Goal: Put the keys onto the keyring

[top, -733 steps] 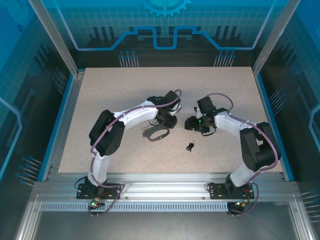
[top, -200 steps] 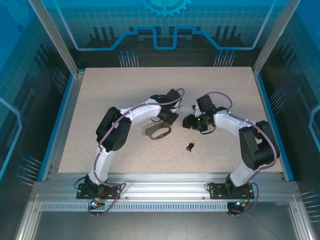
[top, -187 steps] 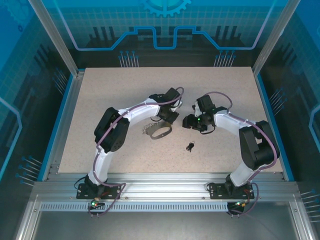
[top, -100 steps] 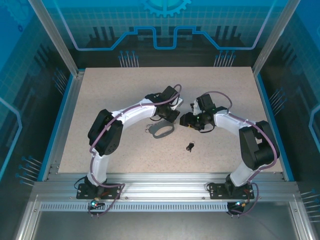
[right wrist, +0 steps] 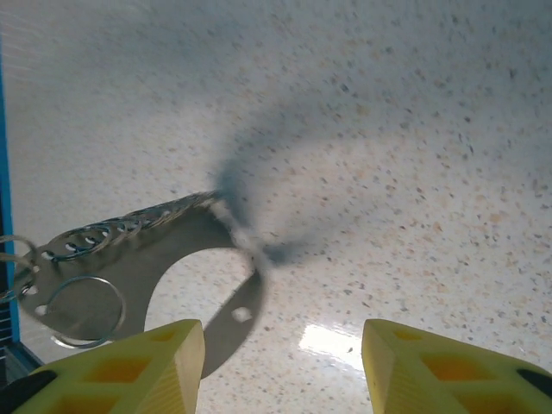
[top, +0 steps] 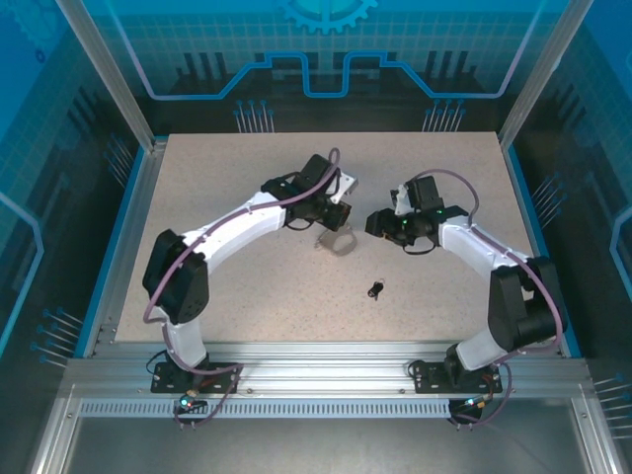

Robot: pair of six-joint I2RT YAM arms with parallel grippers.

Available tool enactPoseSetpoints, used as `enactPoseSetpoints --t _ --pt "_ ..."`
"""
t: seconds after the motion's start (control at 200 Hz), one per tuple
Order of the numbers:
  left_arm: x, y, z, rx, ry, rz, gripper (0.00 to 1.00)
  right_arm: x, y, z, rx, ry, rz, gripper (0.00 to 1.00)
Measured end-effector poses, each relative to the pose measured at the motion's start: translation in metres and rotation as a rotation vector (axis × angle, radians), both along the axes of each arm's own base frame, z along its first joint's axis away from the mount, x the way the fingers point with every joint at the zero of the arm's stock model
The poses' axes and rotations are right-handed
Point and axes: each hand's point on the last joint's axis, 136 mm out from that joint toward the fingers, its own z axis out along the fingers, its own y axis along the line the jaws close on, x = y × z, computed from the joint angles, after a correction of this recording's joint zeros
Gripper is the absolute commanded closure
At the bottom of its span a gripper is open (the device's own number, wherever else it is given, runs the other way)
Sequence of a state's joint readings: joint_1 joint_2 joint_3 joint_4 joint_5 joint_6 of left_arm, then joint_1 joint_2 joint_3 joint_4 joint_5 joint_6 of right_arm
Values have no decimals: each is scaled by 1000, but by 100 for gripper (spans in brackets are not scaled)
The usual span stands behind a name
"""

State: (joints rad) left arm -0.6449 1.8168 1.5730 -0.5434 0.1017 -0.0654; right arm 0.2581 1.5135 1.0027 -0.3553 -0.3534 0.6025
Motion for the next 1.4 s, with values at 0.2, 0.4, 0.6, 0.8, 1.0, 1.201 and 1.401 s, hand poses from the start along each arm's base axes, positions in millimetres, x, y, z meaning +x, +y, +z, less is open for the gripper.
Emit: enactPoseSetpoints --t 0.2,0.4,0.6,0.8,1.0,1.201,1.401 --pt "-6 1 58 -118 -94 -10 100 5 1 53 25 -99 -1 48" --pt "-6 10 127 -276 -212 13 100 6 -1 110 51 -200 -7 48" --pt "-3 25 181 -416 -255 39 100 3 -2 166 80 -311 5 47" --pt "-5 32 201 -521 -210 7 100 -3 -1 204 87 -412 42 48" --pt "-5 43 216 -631 -150 -45 100 -5 -1 228 80 -483 60 48" --pt "-19 39 241 -734 -122 -149 100 -8 5 259 103 -553 78 49" --pt "-34 34 285 -806 -163 -265 100 -22 33 300 129 -657 170 49"
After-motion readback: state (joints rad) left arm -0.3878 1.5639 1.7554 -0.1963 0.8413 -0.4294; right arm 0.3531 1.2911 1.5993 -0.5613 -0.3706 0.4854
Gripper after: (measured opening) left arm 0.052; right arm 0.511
